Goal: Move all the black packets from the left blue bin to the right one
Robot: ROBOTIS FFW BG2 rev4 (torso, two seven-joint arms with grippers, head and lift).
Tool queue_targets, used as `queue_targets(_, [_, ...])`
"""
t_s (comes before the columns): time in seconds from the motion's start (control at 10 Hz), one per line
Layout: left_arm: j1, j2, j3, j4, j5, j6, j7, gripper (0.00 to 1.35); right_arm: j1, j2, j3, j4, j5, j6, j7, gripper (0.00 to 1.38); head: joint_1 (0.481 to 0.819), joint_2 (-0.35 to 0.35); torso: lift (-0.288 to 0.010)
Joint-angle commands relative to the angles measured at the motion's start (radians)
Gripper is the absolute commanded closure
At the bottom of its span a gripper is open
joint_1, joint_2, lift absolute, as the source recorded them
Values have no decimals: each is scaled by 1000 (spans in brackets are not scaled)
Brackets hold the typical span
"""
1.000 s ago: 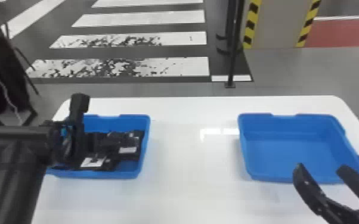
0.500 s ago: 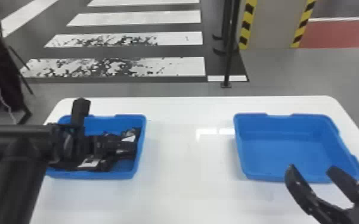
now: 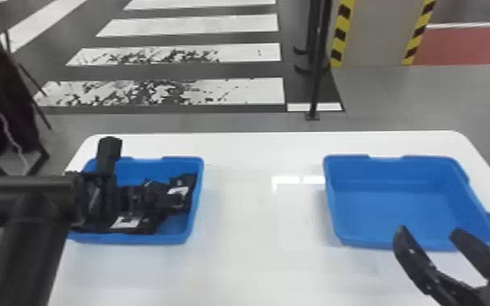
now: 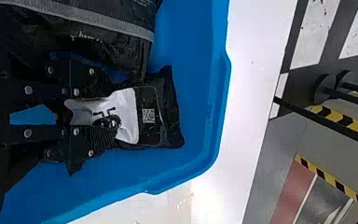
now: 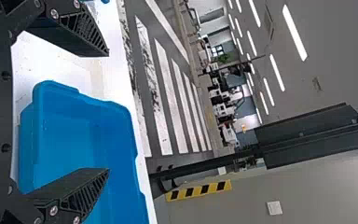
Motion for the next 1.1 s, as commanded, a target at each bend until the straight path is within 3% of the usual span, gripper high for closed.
queue_targets(0.0, [21,-2,16,0,-4,-25,-14,1210,3,2,-1,-2,-4,0,0,151,695,104,-139])
queue_targets(0.1, [31,1,16,-22,-6,-20,-31,1210,5,2,-3,-5,-8,0,2,151,695,109,-139])
queue_targets(0.5, [247,9,82,-513,-26,100,-57,1208,5,2,3,-42,-60,56,28,147,695,121,-139])
queue_targets(0.6, [310,9,94,-608,30,142,-60,1208,-9,2,7,-51,-68,88,54,148,695,127,-139])
queue_targets(0.8, [401,5,54,-795,74,181,-60,1210,-39,2,9,-61,-74,142,105,148,695,130,-139])
queue_targets(1.0, [453,-23,-4,-898,144,186,-46,1208,-63,2,17,-51,-124,172,134,145,695,80,-139])
